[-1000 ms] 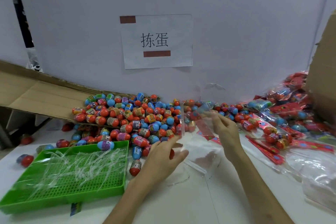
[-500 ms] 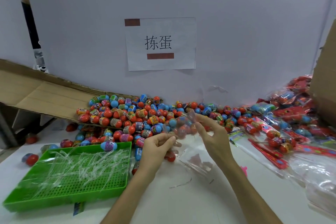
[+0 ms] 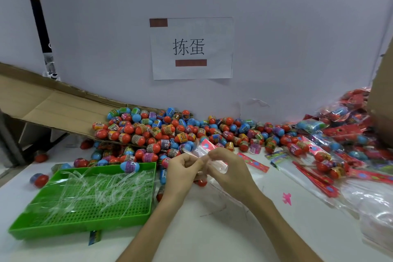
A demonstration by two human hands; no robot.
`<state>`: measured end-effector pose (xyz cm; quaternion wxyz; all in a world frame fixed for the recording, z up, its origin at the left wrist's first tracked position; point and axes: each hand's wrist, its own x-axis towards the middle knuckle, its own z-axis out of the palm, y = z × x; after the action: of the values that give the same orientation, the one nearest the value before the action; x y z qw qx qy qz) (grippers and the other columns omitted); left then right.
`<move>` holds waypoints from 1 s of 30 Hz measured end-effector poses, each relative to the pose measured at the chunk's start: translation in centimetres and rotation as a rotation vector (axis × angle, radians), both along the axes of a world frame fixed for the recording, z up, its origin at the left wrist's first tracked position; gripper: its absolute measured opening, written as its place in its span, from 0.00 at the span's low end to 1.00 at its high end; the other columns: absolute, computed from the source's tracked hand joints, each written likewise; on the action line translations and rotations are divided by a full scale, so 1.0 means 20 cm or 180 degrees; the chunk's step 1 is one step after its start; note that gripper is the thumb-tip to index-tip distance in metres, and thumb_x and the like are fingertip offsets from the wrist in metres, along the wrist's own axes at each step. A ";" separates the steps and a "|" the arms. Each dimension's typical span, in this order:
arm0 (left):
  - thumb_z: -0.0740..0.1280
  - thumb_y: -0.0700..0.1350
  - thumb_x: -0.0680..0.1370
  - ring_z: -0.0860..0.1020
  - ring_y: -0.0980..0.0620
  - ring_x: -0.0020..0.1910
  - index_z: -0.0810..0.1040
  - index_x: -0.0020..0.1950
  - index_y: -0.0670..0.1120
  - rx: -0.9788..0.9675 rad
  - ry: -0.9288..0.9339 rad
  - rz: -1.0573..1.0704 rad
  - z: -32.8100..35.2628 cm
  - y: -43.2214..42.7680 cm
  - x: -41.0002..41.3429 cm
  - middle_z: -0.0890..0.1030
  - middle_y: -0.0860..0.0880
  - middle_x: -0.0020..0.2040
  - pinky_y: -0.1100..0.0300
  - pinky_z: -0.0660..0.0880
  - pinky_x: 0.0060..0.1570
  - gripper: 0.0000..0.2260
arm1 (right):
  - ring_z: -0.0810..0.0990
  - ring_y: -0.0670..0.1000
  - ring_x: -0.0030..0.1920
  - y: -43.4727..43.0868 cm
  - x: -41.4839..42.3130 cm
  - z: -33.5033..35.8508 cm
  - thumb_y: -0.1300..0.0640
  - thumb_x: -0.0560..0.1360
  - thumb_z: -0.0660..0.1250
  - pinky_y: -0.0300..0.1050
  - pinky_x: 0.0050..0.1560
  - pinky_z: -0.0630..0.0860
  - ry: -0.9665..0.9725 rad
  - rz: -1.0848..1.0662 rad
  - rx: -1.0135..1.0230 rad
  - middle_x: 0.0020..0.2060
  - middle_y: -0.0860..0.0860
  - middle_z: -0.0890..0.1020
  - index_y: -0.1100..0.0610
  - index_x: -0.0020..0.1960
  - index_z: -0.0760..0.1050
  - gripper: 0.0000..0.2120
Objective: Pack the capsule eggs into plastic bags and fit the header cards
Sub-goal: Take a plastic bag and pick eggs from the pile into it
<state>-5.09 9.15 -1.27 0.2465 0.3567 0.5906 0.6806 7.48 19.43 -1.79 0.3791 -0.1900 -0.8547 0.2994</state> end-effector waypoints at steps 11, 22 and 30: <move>0.72 0.45 0.80 0.87 0.49 0.40 0.83 0.44 0.41 -0.0070 -0.0122 0.0051 -0.01 0.01 -0.02 0.87 0.46 0.39 0.60 0.81 0.40 0.09 | 0.86 0.48 0.43 0.07 0.02 0.07 0.57 0.81 0.69 0.44 0.47 0.84 0.0947 -0.0629 -0.1437 0.40 0.47 0.86 0.52 0.48 0.83 0.05; 0.65 0.43 0.85 0.86 0.43 0.42 0.78 0.49 0.40 0.0101 -0.0211 0.0669 0.01 0.01 -0.03 0.86 0.39 0.45 0.49 0.82 0.44 0.08 | 0.82 0.36 0.52 0.19 0.17 0.13 0.58 0.79 0.70 0.30 0.50 0.78 0.2091 -0.1781 -0.0523 0.49 0.37 0.84 0.49 0.60 0.83 0.11; 0.66 0.43 0.84 0.88 0.48 0.45 0.80 0.52 0.42 0.0468 -0.0288 0.0885 0.01 0.00 -0.06 0.88 0.49 0.45 0.60 0.83 0.41 0.06 | 0.80 0.45 0.52 0.16 0.16 0.07 0.47 0.75 0.62 0.52 0.64 0.76 -0.1386 -0.1009 -0.0611 0.56 0.42 0.84 0.44 0.53 0.84 0.13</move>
<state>-6.32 9.05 -1.17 0.1496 0.2575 0.5711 0.7649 10.62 22.59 -0.37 0.2091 -0.4161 -0.8434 0.2680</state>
